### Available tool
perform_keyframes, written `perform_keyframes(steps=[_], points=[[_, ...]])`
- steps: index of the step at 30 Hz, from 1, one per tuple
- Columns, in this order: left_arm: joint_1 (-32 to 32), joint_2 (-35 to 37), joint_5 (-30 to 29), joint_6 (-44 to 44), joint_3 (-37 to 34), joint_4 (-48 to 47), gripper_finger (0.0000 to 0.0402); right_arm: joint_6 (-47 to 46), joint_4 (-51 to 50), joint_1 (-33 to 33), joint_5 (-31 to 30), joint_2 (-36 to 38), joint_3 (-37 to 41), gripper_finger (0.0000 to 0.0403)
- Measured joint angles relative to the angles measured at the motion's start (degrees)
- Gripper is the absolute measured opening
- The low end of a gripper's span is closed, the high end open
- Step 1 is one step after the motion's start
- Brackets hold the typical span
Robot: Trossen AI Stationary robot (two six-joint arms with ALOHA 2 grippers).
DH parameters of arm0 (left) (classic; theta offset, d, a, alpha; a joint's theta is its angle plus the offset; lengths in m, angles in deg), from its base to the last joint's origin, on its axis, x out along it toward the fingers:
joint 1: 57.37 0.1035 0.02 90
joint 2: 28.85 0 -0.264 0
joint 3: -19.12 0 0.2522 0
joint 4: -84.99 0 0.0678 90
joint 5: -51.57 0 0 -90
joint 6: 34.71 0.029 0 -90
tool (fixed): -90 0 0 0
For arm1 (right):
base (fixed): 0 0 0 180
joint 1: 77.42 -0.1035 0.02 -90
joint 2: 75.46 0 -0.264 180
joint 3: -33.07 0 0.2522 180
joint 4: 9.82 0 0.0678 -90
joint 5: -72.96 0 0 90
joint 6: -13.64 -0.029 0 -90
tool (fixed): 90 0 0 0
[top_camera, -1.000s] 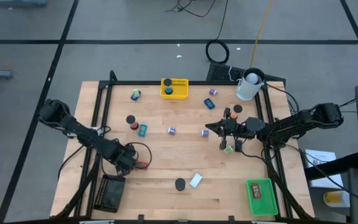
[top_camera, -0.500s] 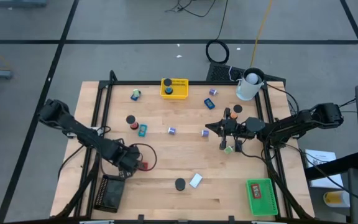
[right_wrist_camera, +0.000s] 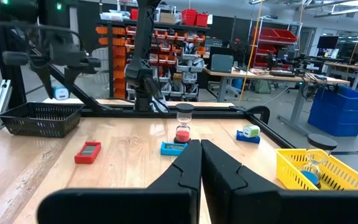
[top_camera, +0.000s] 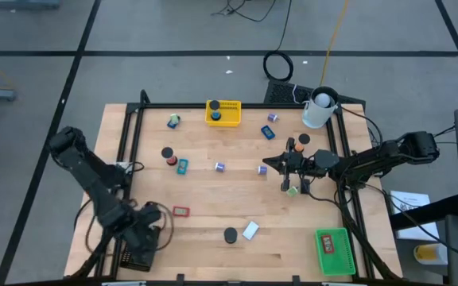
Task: Pick & Place Office items
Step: Put the blue charger adapter into the black bin
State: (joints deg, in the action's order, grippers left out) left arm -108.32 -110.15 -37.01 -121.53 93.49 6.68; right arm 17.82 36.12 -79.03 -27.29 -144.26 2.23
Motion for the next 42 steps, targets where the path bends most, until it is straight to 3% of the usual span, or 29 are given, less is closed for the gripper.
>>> perform_keyframes(steps=[5,9,13,20,34,42], points=[[-6.62,0.0,-0.44,-14.56,-5.17,4.67,0.0153,-0.02,0.02,-0.01,0.02,-0.01,0.0,0.0],[-9.34,0.0,-0.53,-19.83,-9.55,13.3,0.0154,0.03,0.02,-0.01,0.02,-0.02,0.0,0.0],[-9.89,-0.01,-1.52,-25.37,-13.48,19.47,0.0155,0.07,0.0,-0.02,0.04,0.0,0.0,0.0],[-9.87,-0.02,0.39,-33.53,-16.85,21.65,0.0156,0.01,0.01,-0.01,0.04,0.0,0.0,0.0],[-8.34,-0.02,-4.01,-34.29,-17.3,21.36,0.0156,0.09,0.02,-0.02,0.04,0.0,0.0,0.0],[-8.21,-0.88,-3.11,-33.68,-17.3,21.4,0.0157,0.09,0.02,-0.02,0.04,0.0,0.0,0.0]])
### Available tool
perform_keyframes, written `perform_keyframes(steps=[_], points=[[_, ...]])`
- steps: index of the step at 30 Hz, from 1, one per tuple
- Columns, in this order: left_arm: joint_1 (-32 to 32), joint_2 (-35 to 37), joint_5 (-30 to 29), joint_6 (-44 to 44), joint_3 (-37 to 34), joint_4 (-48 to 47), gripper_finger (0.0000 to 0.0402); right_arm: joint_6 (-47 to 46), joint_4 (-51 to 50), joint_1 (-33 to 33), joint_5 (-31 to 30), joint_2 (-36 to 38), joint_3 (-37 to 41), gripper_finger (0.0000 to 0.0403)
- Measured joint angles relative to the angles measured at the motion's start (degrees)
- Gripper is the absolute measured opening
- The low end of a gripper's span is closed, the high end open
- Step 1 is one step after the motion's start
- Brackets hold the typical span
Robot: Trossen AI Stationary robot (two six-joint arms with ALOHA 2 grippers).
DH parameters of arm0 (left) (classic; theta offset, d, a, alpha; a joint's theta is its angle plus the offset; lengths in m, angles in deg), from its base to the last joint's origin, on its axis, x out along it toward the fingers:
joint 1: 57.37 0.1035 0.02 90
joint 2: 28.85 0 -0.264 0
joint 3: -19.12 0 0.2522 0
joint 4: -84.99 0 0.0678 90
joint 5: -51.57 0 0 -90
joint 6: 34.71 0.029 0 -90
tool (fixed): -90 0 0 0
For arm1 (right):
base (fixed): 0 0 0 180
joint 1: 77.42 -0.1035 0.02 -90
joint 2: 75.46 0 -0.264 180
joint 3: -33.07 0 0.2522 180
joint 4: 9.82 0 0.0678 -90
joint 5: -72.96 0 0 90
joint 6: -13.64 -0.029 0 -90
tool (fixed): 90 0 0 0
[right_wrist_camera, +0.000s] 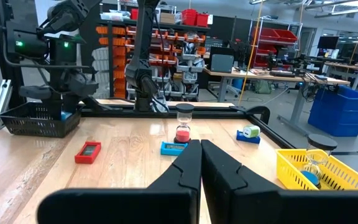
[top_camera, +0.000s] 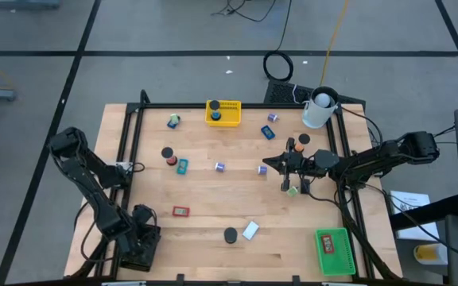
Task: Pick & Place Office items
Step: Put the blue charger adapter into the black bin
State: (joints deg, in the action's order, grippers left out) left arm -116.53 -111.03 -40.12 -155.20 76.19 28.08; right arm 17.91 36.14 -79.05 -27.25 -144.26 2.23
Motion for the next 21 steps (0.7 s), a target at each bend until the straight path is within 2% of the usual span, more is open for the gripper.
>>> perform_keyframes(steps=[3,15,21], points=[[0.0,-1.62,2.6,0.25,0.0,0.03,0.0157,0.0,0.0,0.0,0.02,0.0,0.0,0.0],[0.27,-2.27,4.19,1.75,0.0,-0.02,0.0159,-0.07,0.0,0.01,0.01,0.0,0.0,0.0],[1.84,-2.07,6.32,5.98,0.02,0.02,0.0207,-0.09,-0.02,0.0,0.02,0.0,0.0,0.0]])
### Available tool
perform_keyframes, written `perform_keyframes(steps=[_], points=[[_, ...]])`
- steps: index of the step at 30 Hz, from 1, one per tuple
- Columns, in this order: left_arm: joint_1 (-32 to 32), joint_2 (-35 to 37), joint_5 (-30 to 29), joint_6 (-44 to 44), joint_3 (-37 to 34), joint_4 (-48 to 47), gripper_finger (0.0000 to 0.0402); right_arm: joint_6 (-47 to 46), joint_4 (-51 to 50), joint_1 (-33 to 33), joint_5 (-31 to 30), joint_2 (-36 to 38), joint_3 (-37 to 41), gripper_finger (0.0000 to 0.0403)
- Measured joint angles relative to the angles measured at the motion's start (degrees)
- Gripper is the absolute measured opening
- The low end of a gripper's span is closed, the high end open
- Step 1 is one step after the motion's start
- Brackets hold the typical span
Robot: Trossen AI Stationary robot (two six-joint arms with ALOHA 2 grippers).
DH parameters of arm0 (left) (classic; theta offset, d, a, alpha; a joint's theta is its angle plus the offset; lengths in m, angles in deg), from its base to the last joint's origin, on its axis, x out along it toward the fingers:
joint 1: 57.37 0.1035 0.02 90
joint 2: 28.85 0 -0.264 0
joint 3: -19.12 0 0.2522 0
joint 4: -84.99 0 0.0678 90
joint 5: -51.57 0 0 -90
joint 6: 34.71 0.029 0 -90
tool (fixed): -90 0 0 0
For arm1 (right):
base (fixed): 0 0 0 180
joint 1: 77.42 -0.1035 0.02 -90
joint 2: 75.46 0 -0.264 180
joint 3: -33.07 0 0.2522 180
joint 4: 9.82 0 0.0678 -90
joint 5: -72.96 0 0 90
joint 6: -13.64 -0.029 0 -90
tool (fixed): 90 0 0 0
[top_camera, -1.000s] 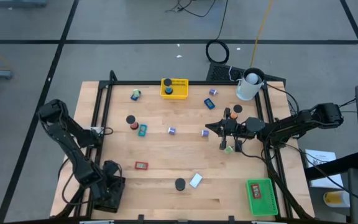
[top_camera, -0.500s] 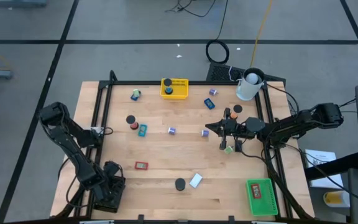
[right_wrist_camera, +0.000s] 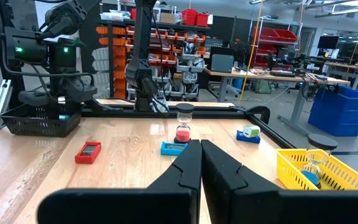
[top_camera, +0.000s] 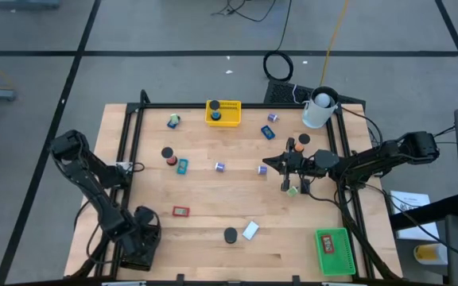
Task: Pick & Place Office items
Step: Put the blue charger adapter into the black bin, then put the white digital timer into the green bin
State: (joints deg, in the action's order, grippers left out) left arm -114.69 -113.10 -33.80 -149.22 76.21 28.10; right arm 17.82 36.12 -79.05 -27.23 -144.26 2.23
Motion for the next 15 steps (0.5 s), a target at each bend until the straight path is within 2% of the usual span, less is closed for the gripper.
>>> perform_keyframes(steps=[8,11,15], points=[[2.11,0.0,6.06,7.38,0.0,-0.02,0.027,0.03,0.0,0.01,0.0,0.0,0.0,0.0],[2.57,0.0,10.06,10.78,0.89,-1.13,0.0274,0.07,-0.02,0.0,0.0,-0.02,0.0,0.0],[3.25,0.02,11.65,16.56,3.75,-4.72,0.0264,0.09,0.0,0.02,0.0,0.0,0.0,0.0]])
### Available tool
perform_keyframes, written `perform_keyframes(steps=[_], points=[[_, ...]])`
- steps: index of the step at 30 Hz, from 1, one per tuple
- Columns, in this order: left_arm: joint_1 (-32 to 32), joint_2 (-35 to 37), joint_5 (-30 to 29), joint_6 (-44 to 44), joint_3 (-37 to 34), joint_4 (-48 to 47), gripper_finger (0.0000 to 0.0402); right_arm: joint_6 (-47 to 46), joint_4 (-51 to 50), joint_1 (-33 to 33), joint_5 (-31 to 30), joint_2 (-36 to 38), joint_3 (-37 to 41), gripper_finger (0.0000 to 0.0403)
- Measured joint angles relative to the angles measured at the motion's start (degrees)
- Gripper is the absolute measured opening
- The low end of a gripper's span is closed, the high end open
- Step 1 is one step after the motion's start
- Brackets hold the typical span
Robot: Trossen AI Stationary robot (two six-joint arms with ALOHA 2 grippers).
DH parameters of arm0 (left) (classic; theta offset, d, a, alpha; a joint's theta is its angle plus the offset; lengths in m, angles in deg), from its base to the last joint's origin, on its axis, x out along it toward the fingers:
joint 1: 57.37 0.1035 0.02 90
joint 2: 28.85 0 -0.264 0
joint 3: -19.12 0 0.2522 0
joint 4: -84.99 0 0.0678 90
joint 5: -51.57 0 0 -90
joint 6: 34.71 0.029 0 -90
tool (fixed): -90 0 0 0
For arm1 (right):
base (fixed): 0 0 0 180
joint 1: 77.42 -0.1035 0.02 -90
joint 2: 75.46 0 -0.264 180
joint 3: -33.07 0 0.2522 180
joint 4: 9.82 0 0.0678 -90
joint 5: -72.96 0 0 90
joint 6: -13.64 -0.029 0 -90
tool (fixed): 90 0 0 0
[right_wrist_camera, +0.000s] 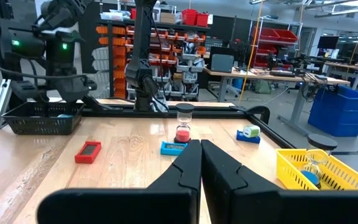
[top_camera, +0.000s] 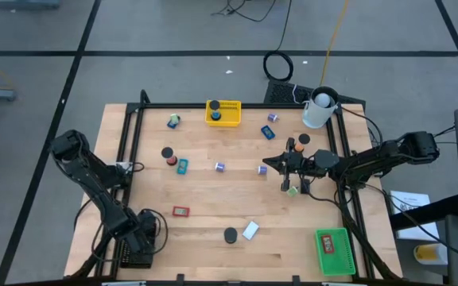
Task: Pick & Place Office items
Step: Put the white digital timer into the green bin
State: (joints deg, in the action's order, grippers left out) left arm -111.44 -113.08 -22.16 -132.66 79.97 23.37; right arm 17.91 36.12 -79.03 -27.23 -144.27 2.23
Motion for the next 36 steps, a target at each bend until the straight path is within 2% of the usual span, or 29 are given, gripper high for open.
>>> perform_keyframes(steps=[5,10,15,19,22,25,27,29,36], points=[[1.44,0.02,-3.08,9.81,5.82,-9.08,0.023,0.92,0.0,0.0,-0.02,0.01,0.0,0.0],[3.51,0.02,-12.38,20.76,13.53,-18.41,0.0188,0.92,0.0,0.0,-0.02,0.01,0.0,0.0],[6.41,0.07,-27.48,28.61,20.31,-24.91,0.0152,0.92,0.01,-0.01,-0.02,0.0,0.0,0.0],[10.2,0.07,-36.69,36.91,22.2,-24.1,0.0131,0.97,0.02,0.0,-0.07,0.0,0.0,0.0],[14.3,0.07,-47.07,43.14,21.2,-21.61,0.0099,1.0,0.01,-0.02,-0.07,0.0,0.0,0.0],[17.07,1.91,-56.36,49.7,17.95,-16.14,0.0048,0.96,0.0,-0.02,-0.04,-0.01,0.0,0.0],[18.12,5.32,-59.83,55.68,13.97,-8.01,0.0015,0.96,0.0,-0.01,-0.04,0.01,0.0,0.0],[19.96,8.59,-59.52,64.07,8.87,3.72,0.0008,1.05,0.0,0.0,-0.04,-0.01,0.0,0.0],[27.55,21.32,-52.62,91.95,-8.47,39.67,0.0004,1.36,0.04,0.0,-0.08,0.01,0.0,0.0]])
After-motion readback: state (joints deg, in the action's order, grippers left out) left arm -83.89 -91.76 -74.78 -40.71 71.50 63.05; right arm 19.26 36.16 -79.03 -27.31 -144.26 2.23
